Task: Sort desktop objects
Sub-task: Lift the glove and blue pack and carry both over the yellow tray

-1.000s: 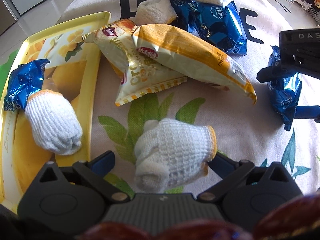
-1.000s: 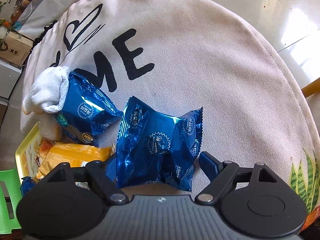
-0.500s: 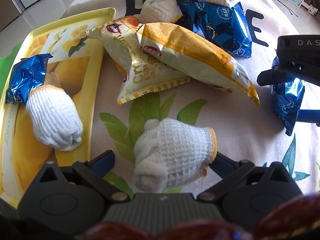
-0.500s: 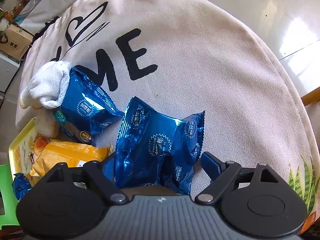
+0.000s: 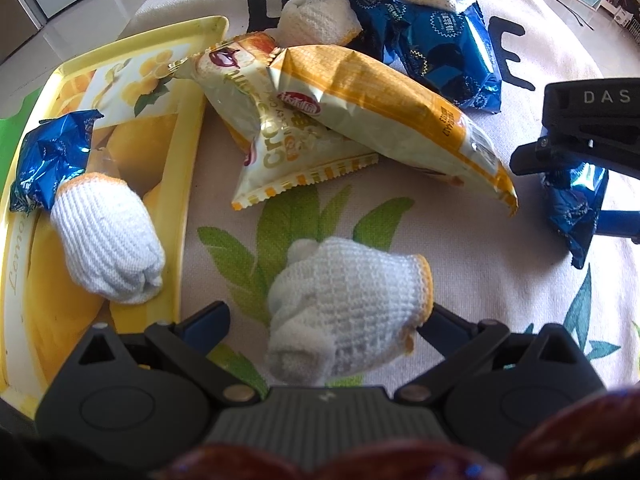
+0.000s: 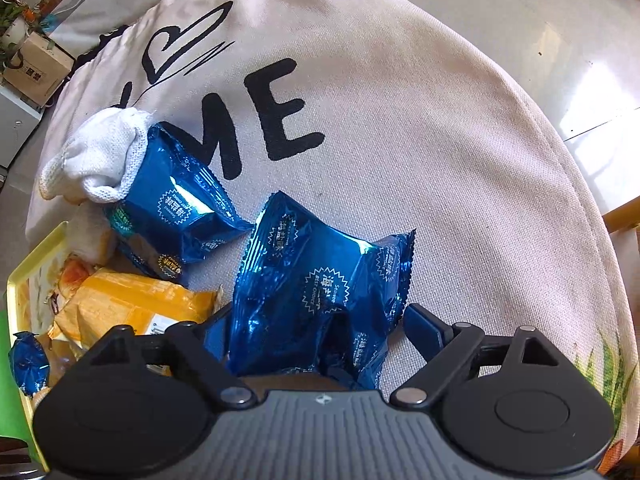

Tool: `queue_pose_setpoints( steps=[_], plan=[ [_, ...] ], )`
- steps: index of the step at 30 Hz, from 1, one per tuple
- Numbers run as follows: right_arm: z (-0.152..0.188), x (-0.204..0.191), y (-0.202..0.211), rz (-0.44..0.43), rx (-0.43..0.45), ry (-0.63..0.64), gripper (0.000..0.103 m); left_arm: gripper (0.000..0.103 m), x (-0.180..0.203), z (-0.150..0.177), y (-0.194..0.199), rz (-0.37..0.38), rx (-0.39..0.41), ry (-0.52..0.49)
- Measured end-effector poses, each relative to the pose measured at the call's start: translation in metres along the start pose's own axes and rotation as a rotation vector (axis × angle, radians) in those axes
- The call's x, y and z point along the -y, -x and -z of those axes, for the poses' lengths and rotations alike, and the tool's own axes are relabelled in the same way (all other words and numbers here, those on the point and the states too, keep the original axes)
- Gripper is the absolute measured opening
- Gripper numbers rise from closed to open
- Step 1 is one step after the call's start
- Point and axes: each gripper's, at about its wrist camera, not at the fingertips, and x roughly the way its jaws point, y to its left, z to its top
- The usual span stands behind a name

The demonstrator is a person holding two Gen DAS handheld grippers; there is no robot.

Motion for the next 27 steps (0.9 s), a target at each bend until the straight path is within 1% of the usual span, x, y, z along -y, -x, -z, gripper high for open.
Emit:
queue_pose_setpoints(
  steps=[3,4,6,8,9,10,13,15,18,20,21,24,27],
  plan=[
    [-0.001,0.003,0.002,-0.013,0.008,-0.009,0.078,0.102,0.003,0.0,0.0,0.003,-0.002,-0.022],
    [-0.002,0.004,0.003,-0.019,0.009,-0.014,0.077,0.101,0.005,0.001,0.001,0.005,-0.003,-0.036],
    [-0.003,0.005,0.005,-0.029,0.011,-0.02,0.073,0.094,0.01,0.002,0.004,0.01,0.007,-0.054],
    [-0.004,0.004,0.007,-0.036,0.016,-0.017,0.071,0.083,0.014,0.001,0.006,0.016,0.017,-0.083],
    [-0.004,0.004,0.008,-0.038,0.019,-0.017,0.07,0.081,0.016,0.001,0.007,0.021,0.023,-0.1],
    [-0.005,0.004,0.009,-0.041,0.021,-0.02,0.069,0.075,0.019,0.002,0.009,0.025,0.029,-0.113],
    [-0.008,0.007,0.012,-0.057,0.021,-0.043,0.068,0.06,0.021,0.003,0.013,0.029,0.04,-0.129],
    [-0.01,0.009,0.015,-0.067,0.027,-0.055,0.067,0.059,0.019,0.0,0.014,0.043,0.038,-0.121],
    [-0.012,0.01,0.02,-0.082,0.034,-0.063,0.067,0.057,0.011,-0.004,0.015,0.079,0.027,-0.075],
    [-0.014,0.01,0.023,-0.108,0.033,-0.074,0.067,0.057,0.009,-0.008,0.021,0.117,0.027,-0.052],
    [-0.015,0.01,0.025,-0.118,0.036,-0.076,0.067,0.057,0.006,-0.011,0.023,0.131,0.041,-0.05],
    [-0.017,0.008,0.033,-0.137,0.056,-0.069,0.067,0.057,-0.003,-0.02,0.032,0.134,0.098,-0.045],
    [-0.017,0.006,0.041,-0.167,0.067,-0.069,0.067,0.057,-0.012,-0.029,0.045,0.156,0.125,-0.002]
  ],
)
